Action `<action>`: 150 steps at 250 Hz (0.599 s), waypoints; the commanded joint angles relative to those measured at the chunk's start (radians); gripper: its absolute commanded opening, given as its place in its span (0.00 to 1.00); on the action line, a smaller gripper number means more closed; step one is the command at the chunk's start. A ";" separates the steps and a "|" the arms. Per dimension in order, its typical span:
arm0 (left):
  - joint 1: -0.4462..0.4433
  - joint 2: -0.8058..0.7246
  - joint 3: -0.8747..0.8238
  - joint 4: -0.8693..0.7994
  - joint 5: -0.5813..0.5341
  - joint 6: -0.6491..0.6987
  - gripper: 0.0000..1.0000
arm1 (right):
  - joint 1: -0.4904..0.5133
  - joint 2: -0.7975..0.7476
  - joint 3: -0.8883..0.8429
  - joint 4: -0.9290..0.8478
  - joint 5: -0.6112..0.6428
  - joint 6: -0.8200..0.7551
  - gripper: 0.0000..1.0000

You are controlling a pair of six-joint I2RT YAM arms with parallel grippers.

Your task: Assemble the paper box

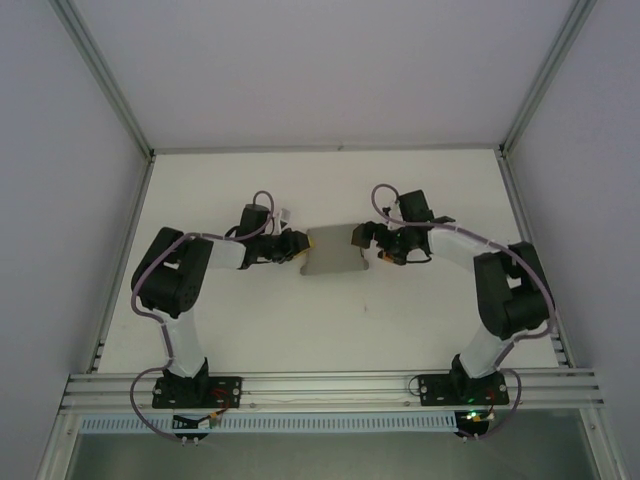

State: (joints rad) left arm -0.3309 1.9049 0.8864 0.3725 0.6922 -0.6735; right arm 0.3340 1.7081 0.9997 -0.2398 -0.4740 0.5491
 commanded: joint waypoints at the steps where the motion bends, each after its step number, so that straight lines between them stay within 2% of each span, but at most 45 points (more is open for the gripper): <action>1: 0.011 0.037 -0.030 -0.052 -0.016 -0.005 0.22 | -0.006 0.062 0.048 0.053 -0.154 0.052 0.99; 82: 0.037 0.058 -0.058 0.001 0.024 -0.014 0.23 | -0.009 0.177 0.068 0.189 -0.336 0.111 0.88; 110: 0.036 0.064 -0.048 0.007 0.032 -0.010 0.23 | -0.009 0.199 0.055 0.294 -0.420 0.155 0.84; 128: 0.036 0.069 -0.039 0.013 0.046 -0.010 0.23 | -0.009 0.208 0.046 0.371 -0.450 0.194 0.74; 150: 0.036 0.063 -0.033 0.019 0.060 -0.001 0.25 | -0.009 0.208 0.047 0.385 -0.450 0.191 0.61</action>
State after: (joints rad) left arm -0.3035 1.9255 0.8661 0.4500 0.7593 -0.6868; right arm 0.3321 1.9030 1.0454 0.0292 -0.8349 0.7063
